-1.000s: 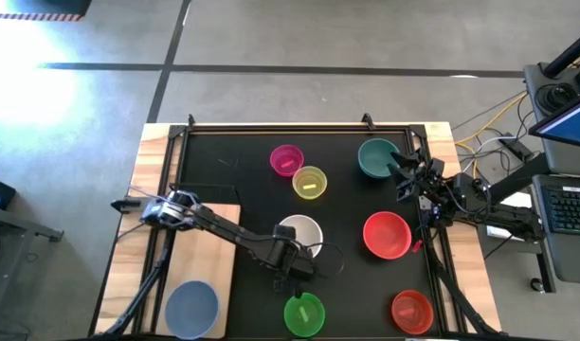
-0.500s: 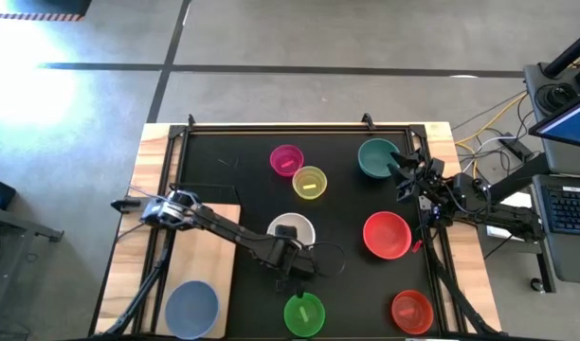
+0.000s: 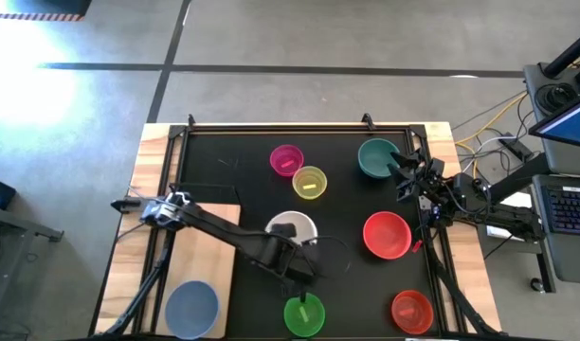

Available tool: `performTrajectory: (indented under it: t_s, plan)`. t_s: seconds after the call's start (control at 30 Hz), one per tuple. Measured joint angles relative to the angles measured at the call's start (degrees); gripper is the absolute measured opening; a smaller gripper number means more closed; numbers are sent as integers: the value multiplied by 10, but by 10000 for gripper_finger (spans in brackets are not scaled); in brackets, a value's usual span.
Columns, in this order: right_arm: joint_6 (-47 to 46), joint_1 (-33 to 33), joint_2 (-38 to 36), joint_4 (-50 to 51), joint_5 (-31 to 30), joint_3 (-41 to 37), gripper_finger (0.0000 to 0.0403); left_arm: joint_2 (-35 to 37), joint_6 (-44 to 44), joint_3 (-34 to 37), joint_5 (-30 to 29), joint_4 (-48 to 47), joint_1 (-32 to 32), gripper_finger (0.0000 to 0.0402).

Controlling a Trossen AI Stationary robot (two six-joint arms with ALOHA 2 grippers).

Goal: Place and stack bowls onto a shelf
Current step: Stack the white bowl on top of the blue bowl on the shelf

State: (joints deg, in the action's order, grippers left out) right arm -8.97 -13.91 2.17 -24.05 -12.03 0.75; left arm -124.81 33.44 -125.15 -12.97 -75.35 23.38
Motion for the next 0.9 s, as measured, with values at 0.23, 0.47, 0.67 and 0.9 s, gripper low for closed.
performTrajectory:
  t_s: [0.23, 0.47, 0.67, 0.9]
  plan:
    - [0, 0, 0, 0, 0, 0, 219, 0, 153, -63, 33, -113, 26, 0]
    - [0, 0, 0, 1, 0, 0, 219, 7, 306, -80, 75, -147, 78, 0]
    - [0, 0, 0, 2, 0, 0, 219, 22, 430, -80, 82, -147, 136, 0]
    - [0, 0, 0, 2, 0, 0, 219, 35, 529, -78, 81, -147, 187, 0]
